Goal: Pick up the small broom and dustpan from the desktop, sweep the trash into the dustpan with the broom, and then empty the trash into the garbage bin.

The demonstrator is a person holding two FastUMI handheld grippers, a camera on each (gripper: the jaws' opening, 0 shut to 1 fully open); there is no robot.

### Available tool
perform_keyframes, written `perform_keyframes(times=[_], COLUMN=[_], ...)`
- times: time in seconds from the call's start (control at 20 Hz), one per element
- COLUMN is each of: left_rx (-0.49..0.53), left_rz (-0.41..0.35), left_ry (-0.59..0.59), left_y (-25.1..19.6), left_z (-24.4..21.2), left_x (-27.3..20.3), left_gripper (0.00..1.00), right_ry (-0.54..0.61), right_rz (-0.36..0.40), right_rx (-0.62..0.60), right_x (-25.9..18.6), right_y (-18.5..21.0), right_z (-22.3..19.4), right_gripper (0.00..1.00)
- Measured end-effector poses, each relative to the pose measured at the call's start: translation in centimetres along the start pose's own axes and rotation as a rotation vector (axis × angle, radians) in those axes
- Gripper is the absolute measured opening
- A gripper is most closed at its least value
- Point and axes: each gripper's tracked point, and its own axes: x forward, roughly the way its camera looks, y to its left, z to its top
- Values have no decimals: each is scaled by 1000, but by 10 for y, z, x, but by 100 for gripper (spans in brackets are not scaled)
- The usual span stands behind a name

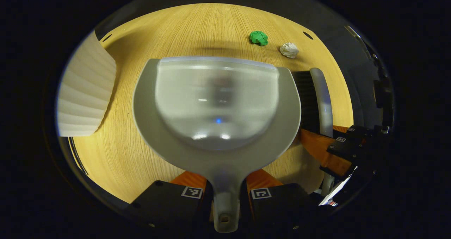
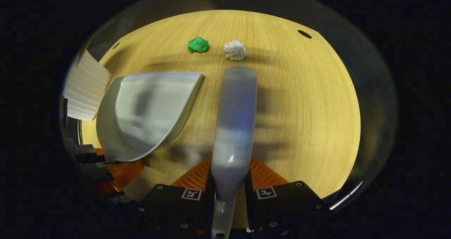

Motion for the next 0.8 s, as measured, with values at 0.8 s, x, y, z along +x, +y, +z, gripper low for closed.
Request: perform_keyframes(times=[0.8], left_rx=[244], left_rz=[6], left_ry=[-50], left_y=[33], left_z=[41], left_x=[-27], left_gripper=[33], right_ry=[-115], right_rz=[73], right_rx=[106], right_x=[-15], right_y=[-60], right_z=[104], right_gripper=[25])
